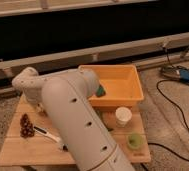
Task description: Place fork in paper cup
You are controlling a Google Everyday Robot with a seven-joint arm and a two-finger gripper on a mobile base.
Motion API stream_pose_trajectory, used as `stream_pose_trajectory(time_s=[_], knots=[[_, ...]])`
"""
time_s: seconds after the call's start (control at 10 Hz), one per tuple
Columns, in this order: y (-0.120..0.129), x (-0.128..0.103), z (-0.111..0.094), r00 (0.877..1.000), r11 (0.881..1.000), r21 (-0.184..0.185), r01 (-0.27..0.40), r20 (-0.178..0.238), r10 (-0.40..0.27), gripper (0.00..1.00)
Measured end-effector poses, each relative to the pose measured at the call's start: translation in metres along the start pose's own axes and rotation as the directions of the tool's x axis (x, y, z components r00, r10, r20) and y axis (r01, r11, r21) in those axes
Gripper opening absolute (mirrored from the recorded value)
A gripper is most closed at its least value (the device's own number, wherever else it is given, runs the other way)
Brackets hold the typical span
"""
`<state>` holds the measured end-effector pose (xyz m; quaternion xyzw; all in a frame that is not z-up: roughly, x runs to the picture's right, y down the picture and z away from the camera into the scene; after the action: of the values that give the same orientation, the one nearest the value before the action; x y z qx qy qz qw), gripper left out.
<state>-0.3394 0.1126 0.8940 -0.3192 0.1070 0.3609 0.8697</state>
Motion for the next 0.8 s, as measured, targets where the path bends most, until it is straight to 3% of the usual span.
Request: stream_pose_trajectory(time_s=[0.8], knots=[[0.0005,0.0029,0.0069,1.0,1.0,-0.01,-0.002,-0.009,0.002,0.47]])
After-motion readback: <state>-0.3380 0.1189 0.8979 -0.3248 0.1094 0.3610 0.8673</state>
